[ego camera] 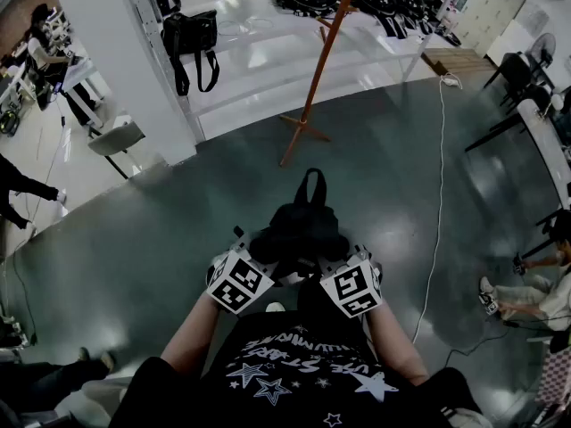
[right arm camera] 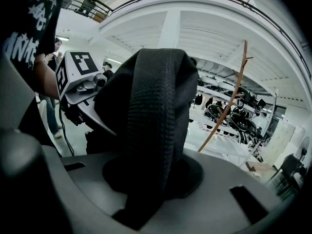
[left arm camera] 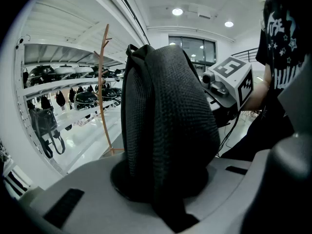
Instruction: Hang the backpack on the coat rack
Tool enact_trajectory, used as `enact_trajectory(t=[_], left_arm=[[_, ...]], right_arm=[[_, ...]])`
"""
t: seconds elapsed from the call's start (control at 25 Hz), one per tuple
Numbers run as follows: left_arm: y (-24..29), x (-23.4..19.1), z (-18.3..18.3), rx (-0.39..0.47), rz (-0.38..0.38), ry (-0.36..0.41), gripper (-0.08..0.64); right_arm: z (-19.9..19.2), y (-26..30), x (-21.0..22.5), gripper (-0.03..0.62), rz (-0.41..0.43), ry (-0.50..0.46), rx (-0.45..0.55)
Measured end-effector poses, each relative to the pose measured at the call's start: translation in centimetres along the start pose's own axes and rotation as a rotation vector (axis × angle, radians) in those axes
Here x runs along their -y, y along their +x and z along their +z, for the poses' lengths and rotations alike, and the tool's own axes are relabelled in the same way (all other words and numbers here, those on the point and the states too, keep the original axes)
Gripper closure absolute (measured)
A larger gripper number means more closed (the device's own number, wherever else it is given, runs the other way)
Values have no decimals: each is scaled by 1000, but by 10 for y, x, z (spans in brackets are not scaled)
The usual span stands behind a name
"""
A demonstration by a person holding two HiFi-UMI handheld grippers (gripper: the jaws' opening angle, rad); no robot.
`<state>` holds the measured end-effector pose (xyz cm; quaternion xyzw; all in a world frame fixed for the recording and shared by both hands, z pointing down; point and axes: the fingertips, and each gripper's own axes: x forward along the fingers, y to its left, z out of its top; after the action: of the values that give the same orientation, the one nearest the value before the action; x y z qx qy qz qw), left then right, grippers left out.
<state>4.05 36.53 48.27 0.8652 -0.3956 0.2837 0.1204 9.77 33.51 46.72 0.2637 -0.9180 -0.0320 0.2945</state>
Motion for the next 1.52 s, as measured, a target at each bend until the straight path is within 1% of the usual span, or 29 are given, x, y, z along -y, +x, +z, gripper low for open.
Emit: enact_trajectory(t=[0.28, 0.52, 0.72, 0.92, 1.12, 1.24, 1.36, 1.52], left_arm=[[-16, 12, 4, 16, 19, 13, 493], [-29, 22, -8, 13, 16, 1, 492], [-34, 29, -19, -11, -10, -4, 493], [-28, 24, -27, -37, -23, -3, 492], [-5, -14, -26, -49, 3, -37, 492], [12, -42, -17, -63, 25, -34, 493], [35, -78, 1, -76, 45, -17, 492], [71, -127, 33, -75, 71, -6, 492]], right_arm=[[14, -16, -10, 502, 1, -14, 47], [11, -21, -30, 502, 9, -15, 34], [2, -23, -43, 502, 14, 20, 2], [-3, -12, -44, 500, 41, 37, -3], [1, 27, -18, 499, 74, 29, -2], [5, 52, 6, 499, 95, 33, 18], [16, 80, 42, 499, 107, 44, 41], [32, 115, 100, 499, 112, 44, 72]])
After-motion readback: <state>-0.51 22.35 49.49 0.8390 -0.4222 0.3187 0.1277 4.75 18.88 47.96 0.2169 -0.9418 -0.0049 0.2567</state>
